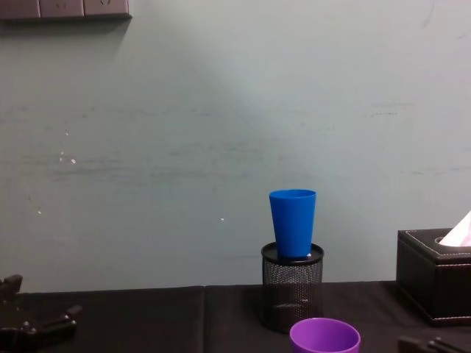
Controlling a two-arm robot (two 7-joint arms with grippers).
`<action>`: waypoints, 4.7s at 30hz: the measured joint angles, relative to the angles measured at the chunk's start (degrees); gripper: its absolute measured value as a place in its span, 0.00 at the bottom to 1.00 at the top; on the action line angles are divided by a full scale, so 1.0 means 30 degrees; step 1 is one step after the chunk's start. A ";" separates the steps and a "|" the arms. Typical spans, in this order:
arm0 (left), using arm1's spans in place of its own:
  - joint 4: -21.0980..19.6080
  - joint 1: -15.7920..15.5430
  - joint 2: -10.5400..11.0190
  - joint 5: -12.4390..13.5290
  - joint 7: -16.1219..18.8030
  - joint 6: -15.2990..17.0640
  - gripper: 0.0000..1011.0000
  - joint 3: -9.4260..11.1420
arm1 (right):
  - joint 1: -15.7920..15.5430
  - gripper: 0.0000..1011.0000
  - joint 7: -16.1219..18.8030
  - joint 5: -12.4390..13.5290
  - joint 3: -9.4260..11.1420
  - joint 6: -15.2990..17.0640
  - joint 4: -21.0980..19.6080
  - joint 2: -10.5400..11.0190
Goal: Pick up one cup with a gripper and tap it against the other cup.
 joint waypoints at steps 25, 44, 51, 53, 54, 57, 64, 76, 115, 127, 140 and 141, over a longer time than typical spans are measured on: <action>0.0000 0.0000 0.0000 0.0000 0.0000 0.0001 0.99 0.0000 | 0.3067 0.99 0.1464 -0.1399 -0.0361 -0.0004 0.4115 -0.2755; 0.0000 0.0001 0.0000 0.0000 0.0000 0.0000 0.99 -0.0001 | 0.4198 0.99 0.1726 -0.2419 -0.0468 -0.0146 0.5457 -0.3925; 0.0000 0.0002 0.0000 0.0000 0.0000 0.0001 0.99 0.0000 | 0.4157 0.99 0.1703 -0.2333 -0.0455 -0.0146 0.5434 -0.3891; 0.0000 0.0001 0.0000 0.0000 0.0000 0.0000 0.99 0.0000 | 0.4150 0.99 0.1701 -0.2317 -0.0452 -0.0147 0.5427 -0.3886; 0.0000 0.0001 0.0000 0.0000 0.0000 0.0000 0.99 0.0000 | 0.4147 0.99 0.1700 -0.2312 -0.0452 -0.0146 0.5425 -0.3884; 0.0000 0.0000 0.0000 0.0000 -0.0001 0.0001 0.99 -0.0001 | 0.4137 0.93 0.1695 -0.2297 -0.0446 -0.0145 0.5411 -0.3877; 0.0000 0.0000 0.0000 0.0001 0.0000 0.0001 0.99 0.0000 | 0.4123 0.79 0.1683 -0.2257 -0.0431 -0.0140 0.5395 -0.3866; 0.0000 0.0001 -0.0001 0.0001 0.0000 0.0001 0.99 0.0000 | 0.4105 0.73 0.1676 -0.2230 -0.0428 -0.0132 0.5376 -0.3847; -0.0001 0.0001 -0.0001 0.0000 0.0000 0.0001 0.99 0.0000 | 0.4695 0.73 0.1454 -0.0841 0.0497 0.3805 0.1427 -0.2749; 0.0000 0.0001 0.0000 0.0001 0.0000 0.0001 0.99 -0.0001 | 0.5491 0.73 0.1465 -0.0486 0.0229 0.4373 0.0702 -0.2217; 0.0000 0.0000 0.0001 0.0000 0.0000 0.0001 0.99 -0.0001 | 0.5990 0.73 0.1449 -0.0216 -0.0132 0.4899 0.0507 -0.1869; 0.0000 0.0000 0.0000 0.0000 0.0000 0.0001 0.99 0.0000 | 0.6008 0.73 0.1449 -0.0178 -0.0169 0.4907 0.0507 -0.1856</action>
